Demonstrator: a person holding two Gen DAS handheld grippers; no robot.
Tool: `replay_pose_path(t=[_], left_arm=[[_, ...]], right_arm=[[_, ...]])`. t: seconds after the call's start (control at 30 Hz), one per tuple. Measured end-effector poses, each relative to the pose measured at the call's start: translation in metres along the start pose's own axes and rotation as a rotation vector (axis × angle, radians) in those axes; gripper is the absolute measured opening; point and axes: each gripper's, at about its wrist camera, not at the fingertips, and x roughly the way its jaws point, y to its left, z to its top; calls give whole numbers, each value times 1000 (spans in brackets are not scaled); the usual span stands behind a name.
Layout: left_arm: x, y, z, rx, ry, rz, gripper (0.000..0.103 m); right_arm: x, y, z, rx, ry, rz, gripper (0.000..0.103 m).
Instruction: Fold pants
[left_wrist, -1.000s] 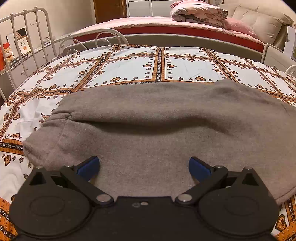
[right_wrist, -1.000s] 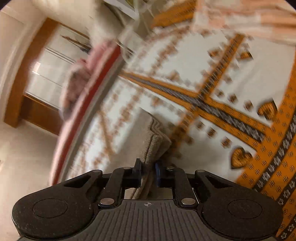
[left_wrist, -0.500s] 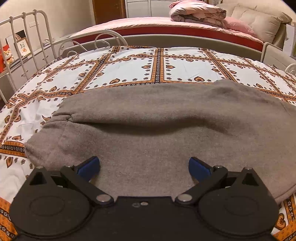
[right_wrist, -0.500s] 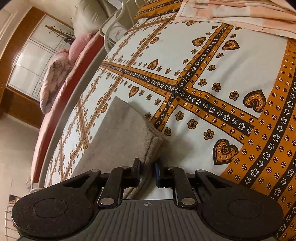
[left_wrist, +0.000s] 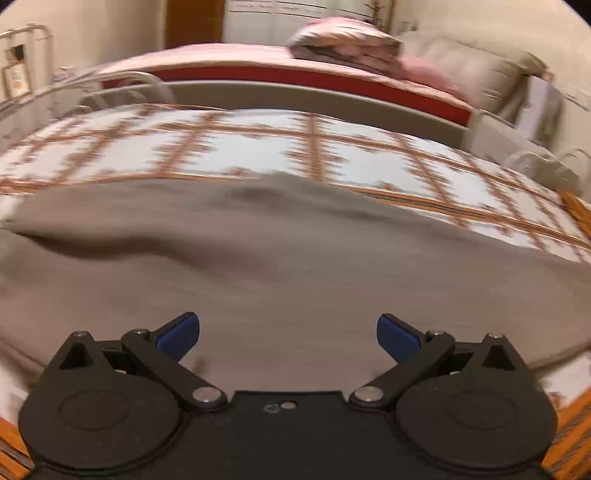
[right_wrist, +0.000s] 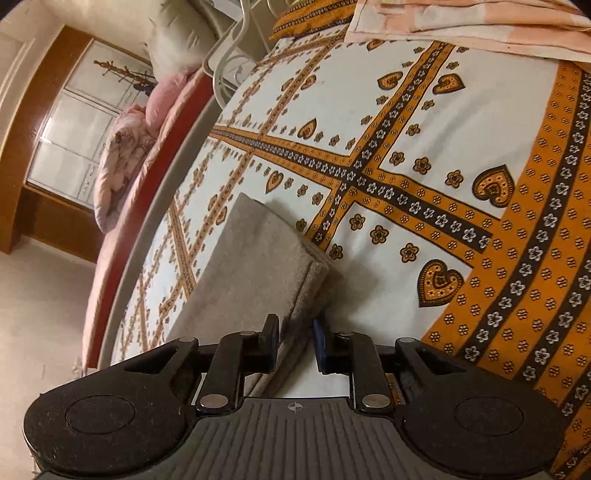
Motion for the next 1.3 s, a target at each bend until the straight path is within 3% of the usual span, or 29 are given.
replay_pose_path(t=[0.17,0.33,0.5,0.7,0.9,1.1,1.3], left_arm=[[17,-96,-10,93,26,-81,97],[37,-153,-14,108,72,-145,97],[51,-198,-25,217,95,-85,97],[48,-210,-37,221,52,-50,97],[49,-209,-36,222,52,-58,97],[50,-215,-38,221,41,-26,97],[50,-213,-42,233,13,-37,97]], right_arm=[[-5,-4,1,24,4,35,21],[-5,-5,2,33,13,53,21],[0,-14,6,76,22,54,21],[9,-22,10,125,30,54,21],[7,-27,6,186,54,87,29],[22,-29,14,195,47,105,29],[24,10,14,-72,4,17,20]])
